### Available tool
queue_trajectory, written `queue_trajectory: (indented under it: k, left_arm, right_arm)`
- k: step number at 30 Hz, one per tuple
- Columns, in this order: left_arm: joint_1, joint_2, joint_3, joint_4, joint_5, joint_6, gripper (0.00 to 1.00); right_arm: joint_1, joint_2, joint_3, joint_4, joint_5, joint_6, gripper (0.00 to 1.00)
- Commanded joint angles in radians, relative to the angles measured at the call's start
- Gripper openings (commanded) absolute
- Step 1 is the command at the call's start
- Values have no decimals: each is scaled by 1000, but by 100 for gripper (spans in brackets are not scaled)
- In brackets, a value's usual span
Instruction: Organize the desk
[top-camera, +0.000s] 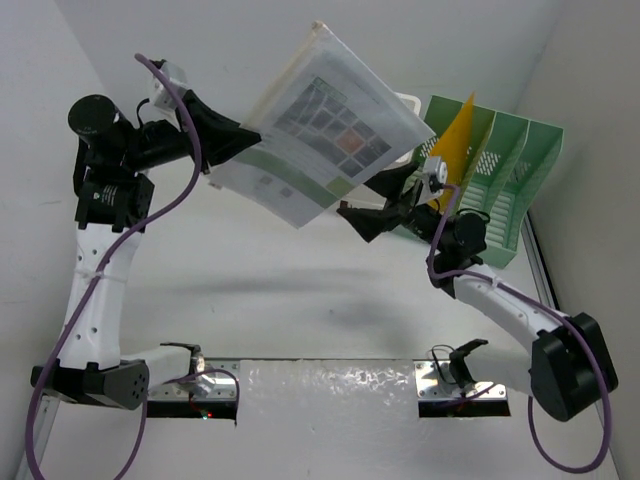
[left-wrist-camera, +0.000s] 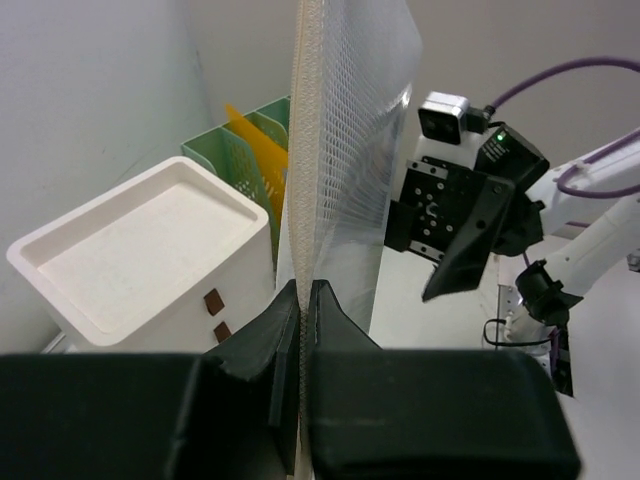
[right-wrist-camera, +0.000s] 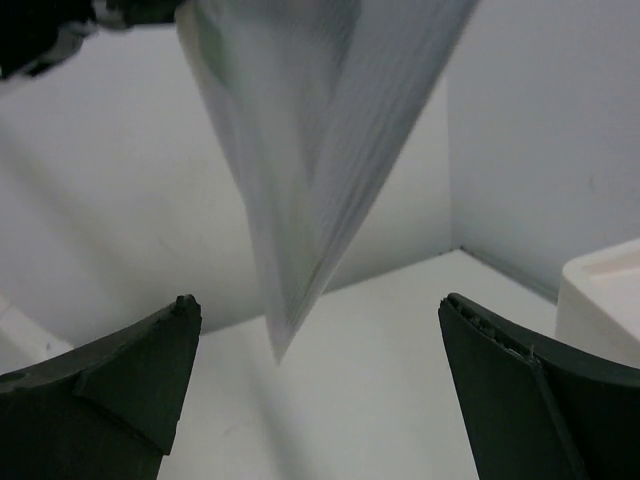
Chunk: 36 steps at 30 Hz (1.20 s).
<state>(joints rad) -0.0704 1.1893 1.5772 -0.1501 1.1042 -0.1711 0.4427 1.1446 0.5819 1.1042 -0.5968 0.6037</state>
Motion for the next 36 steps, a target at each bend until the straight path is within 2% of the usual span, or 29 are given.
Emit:
queue_trajectory:
  k: [1, 6, 9, 10, 11, 12, 13, 14, 15, 16, 17, 18, 19, 20, 23, 27, 29, 33, 36]
  left_arm:
    - [12, -36, -20, 93, 42, -41, 0]
    - [12, -49, -49, 122, 69, -57, 0]
    - [11, -53, -60, 133, 82, -68, 0]
    - [11, -53, -77, 171, 91, -82, 0]
    - [11, -54, -85, 205, 91, -96, 0]
    - [11, -54, -91, 214, 91, -108, 0]
    - [11, -56, -103, 219, 94, -107, 0]
    - [11, -57, -108, 215, 91, -90, 0]
    - [11, -57, -109, 193, 86, -64, 0]
    - [11, -57, -100, 164, 68, -36, 3]
    - [11, -59, -86, 67, 42, 49, 42]
    - [11, -59, -80, 25, 42, 95, 42]
    - [11, -62, -72, -56, 11, 143, 99]
    - [11, -65, -63, -103, -10, 262, 100]
    - [12, -71, -20, -242, -140, 413, 100]
    - [11, -76, -34, -298, -323, 495, 100]
    - [11, -82, -60, -304, -404, 547, 100]
    - [11, -91, -104, -304, -483, 590, 100]
    - [12, -92, -134, -310, -483, 624, 100]
  right_arm:
    - [4, 46, 79, 262, 112, 117, 99]
    - [8, 151, 185, 342, 121, 178, 97]
    - [34, 193, 237, 407, 108, 209, 83]
    - [63, 213, 260, 399, 100, 203, 76]
    - [80, 221, 268, 393, 100, 196, 60]
    - [94, 225, 271, 390, 100, 174, 49]
    - [115, 225, 266, 384, 107, 163, 35]
    - [122, 219, 259, 381, 117, 148, 7]
    - [125, 208, 245, 376, 130, 139, 0]
    - [126, 170, 210, 356, 146, 125, 0]
    - [125, 112, 166, 308, 187, 78, 0]
    - [125, 112, 165, 269, 213, 47, 0]
    - [126, 37, 130, 214, 276, 9, 0]
    - [128, -1, 115, 153, 313, -86, 0]
    - [137, -136, 125, -183, 461, -247, 0]
    - [139, -239, 246, -459, 641, -448, 0]
    - [137, -269, 372, -558, 766, -576, 0]
    - [137, -293, 479, -592, 957, -771, 0]
    - [137, -290, 525, -534, 1038, -913, 0]
